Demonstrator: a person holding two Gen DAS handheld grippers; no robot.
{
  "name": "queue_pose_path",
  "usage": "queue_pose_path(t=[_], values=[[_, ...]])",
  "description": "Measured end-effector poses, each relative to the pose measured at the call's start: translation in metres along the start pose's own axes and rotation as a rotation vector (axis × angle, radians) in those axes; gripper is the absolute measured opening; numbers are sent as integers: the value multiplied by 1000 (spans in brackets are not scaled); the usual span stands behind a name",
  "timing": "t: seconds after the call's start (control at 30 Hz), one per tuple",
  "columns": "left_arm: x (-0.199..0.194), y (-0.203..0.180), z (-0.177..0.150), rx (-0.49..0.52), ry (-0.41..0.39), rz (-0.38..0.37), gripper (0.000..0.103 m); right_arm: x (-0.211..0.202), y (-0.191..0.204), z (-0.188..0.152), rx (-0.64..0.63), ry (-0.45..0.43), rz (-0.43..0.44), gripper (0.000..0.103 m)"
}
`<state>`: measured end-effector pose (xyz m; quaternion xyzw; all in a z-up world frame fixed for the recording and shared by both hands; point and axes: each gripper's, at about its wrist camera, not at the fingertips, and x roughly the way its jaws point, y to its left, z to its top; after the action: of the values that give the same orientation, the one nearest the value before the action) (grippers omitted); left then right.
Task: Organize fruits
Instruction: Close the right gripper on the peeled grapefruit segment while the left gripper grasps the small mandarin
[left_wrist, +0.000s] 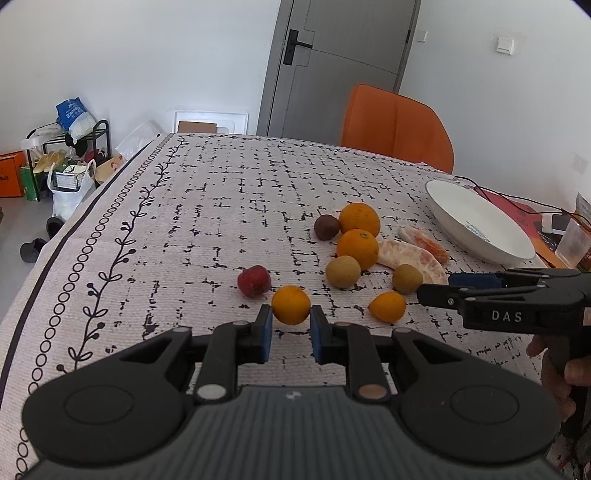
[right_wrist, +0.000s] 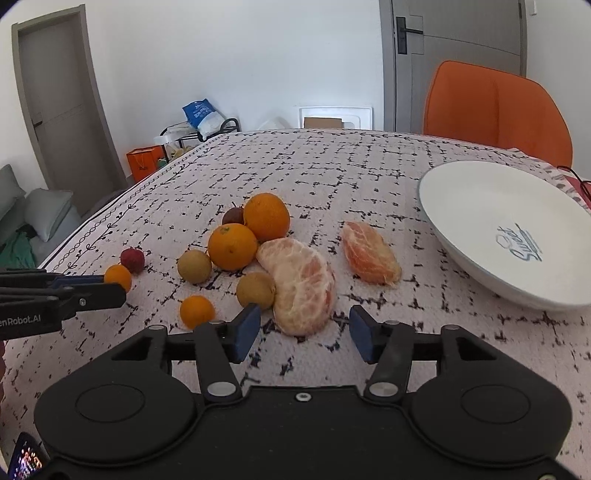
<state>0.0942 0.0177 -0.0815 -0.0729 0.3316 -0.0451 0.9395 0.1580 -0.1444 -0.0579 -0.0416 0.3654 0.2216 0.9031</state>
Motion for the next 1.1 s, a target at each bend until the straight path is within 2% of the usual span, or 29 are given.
queue_pose_path(t=[0.2,0.27,0.33,0.63,1.1], values=[[1,5,0,-10,2,6,20,9,2,6,-19,-3,-5,50],[1,7,0,-13,2,4,20,11,3,7,-27,-8,-10,40],[2,7,1,-13,2,4,20,12,3,7,-37,-12,-24,37],[-1,-1,7,3,-12,-5,20,-1,-6,2,-7,-26,2,34],[-3,-26,25,53,-48,-27,20,-39,-24,8,26,-114,-7,30]])
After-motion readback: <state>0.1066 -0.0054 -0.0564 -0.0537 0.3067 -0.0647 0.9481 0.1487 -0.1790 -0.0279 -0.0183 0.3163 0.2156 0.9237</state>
